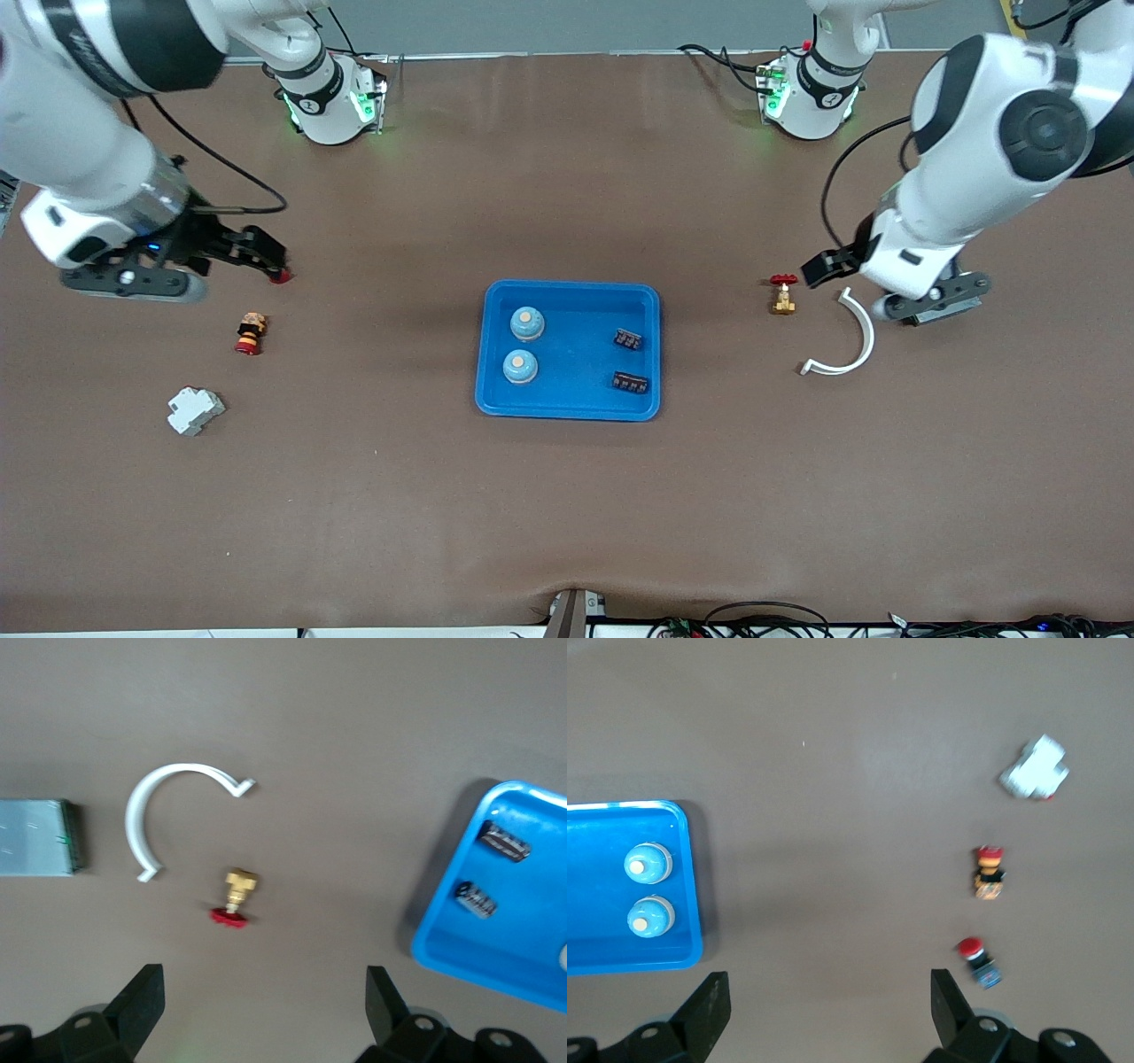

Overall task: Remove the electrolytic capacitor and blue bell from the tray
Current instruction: 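Grasp a blue bell with the right gripper while the left gripper grasps a capacitor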

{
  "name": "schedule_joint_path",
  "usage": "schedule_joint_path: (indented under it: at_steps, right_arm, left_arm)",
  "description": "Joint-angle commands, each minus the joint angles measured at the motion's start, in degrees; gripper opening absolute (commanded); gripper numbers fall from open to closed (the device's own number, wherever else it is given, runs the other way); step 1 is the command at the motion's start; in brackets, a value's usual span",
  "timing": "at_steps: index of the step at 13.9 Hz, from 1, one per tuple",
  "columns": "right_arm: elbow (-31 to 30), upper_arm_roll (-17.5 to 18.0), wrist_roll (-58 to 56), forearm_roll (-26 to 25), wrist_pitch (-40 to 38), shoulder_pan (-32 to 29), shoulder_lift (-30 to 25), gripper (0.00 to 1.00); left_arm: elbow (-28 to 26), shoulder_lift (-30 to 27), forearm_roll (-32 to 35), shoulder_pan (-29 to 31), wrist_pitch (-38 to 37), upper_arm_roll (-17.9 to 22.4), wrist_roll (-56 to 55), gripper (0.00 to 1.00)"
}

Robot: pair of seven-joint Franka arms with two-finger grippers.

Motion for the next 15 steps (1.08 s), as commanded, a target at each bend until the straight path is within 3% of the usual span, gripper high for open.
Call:
schedule_joint_path:
  at_steps: [1, 3, 9, 13, 15]
  right_arm:
    - [-5.64, -0.39, 9.36, 0.01, 3.67, 5.30, -1.31, 1.00]
    - [-11.53, -0.39, 11.57, 0.01, 9.20, 7.41, -2.19, 1.00]
    - [-20.51, -0.30, 29.75, 0.10, 23.18, 15.94, -0.88, 1.00]
    - [-20.43, -0.30, 36.36, 0.10, 30.74, 19.99, 7.01, 1.00]
    - [-20.34, -0.30, 40.04, 0.10, 35.22, 21.66, 10.71, 1.00]
  left_arm:
    - [0.33, 3.64, 1.13, -0.37, 3.99, -2.67, -8.17, 1.00]
    - [0.42, 6.71, 1.22, -3.09, 7.41, -2.77, -14.32, 1.00]
    - [0.94, 15.59, 4.72, -10.82, 16.12, -2.68, -37.52, 1.00]
    - [1.64, 21.74, 11.31, -16.01, 22.89, -2.60, -57.20, 1.00]
    - [4.27, 25.60, 15.17, -17.68, 23.08, -2.68, -66.43, 0.94]
